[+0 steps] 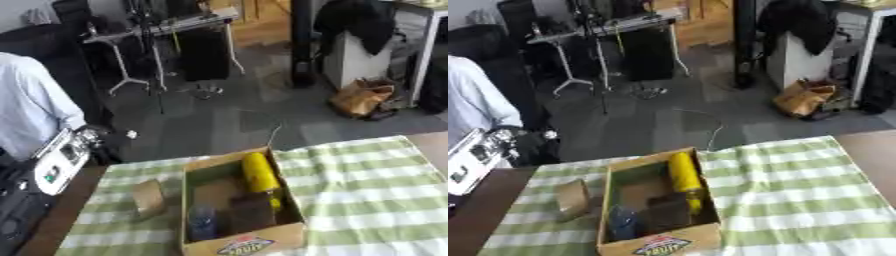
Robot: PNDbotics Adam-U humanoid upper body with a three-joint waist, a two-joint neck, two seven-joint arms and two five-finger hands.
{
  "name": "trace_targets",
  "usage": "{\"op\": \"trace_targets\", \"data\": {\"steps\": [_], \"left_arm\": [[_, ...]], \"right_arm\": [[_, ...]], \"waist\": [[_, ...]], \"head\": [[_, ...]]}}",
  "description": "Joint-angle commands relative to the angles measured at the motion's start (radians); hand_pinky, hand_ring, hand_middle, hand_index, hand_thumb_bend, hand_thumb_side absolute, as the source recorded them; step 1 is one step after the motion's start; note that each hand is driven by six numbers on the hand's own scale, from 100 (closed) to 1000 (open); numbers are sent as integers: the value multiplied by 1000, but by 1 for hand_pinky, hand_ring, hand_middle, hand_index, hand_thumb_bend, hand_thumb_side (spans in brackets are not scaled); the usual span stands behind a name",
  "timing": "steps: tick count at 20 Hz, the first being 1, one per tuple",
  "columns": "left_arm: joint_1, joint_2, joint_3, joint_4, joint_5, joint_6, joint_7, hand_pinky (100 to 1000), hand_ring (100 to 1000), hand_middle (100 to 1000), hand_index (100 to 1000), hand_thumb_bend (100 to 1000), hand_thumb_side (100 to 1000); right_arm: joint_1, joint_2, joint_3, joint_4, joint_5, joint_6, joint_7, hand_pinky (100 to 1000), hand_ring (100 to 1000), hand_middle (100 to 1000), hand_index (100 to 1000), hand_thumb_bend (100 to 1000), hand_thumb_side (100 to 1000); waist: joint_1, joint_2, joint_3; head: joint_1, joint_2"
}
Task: Pick up objects on the table and place them in the box.
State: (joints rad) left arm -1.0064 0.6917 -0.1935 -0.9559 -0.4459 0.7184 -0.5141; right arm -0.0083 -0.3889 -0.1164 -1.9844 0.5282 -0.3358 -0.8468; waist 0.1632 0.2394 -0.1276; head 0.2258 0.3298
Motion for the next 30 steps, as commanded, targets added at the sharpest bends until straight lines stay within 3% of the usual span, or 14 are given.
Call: {"op": "trace_targets", "data": {"steps": [1, 4, 9, 16, 24, 30], "left_arm": [[-37, -15, -16, 33, 46, 95, -65, 745, 850, 832, 958, 327, 1000], [-48, -51, -45, 84, 26, 93, -86, 747, 848, 828, 958, 336, 1000], [-58, -108, -59, 169, -116, 79, -128, 774, 855, 831, 967, 313, 1000], [-63, -178, -20, 282, -309, 55, -156, 771, 850, 826, 969, 302, 1000], [-73, -185, 27, 350, -540, 29, -199, 773, 853, 821, 961, 253, 1000], [-80, -192, 49, 346, -612, 16, -246, 767, 847, 805, 958, 259, 1000]], "right_arm": [[-3, -39, 0, -16, -15, -3, -2, 758, 986, 889, 890, 100, 1000], [-3, -51, 0, -16, -30, 0, 7, 756, 986, 888, 887, 100, 1000], [-4, -62, -1, -16, -49, 5, 20, 755, 986, 886, 885, 100, 1000], [-5, -70, -3, -16, -64, 12, 29, 752, 986, 885, 884, 100, 1000], [-3, -67, 0, -16, -64, 10, 36, 751, 985, 884, 883, 100, 1000], [1, -63, 3, -16, -60, 13, 38, 751, 986, 884, 883, 100, 1000]], "waist": [[0, -28, 2], [12, -43, 1], [25, -56, 1], [38, -65, 9], [37, -64, 2], [33, -65, 8]], "head": [[-4, 19], [-8, 32], [-12, 41], [-7, 55], [-10, 62], [-13, 68]]}}
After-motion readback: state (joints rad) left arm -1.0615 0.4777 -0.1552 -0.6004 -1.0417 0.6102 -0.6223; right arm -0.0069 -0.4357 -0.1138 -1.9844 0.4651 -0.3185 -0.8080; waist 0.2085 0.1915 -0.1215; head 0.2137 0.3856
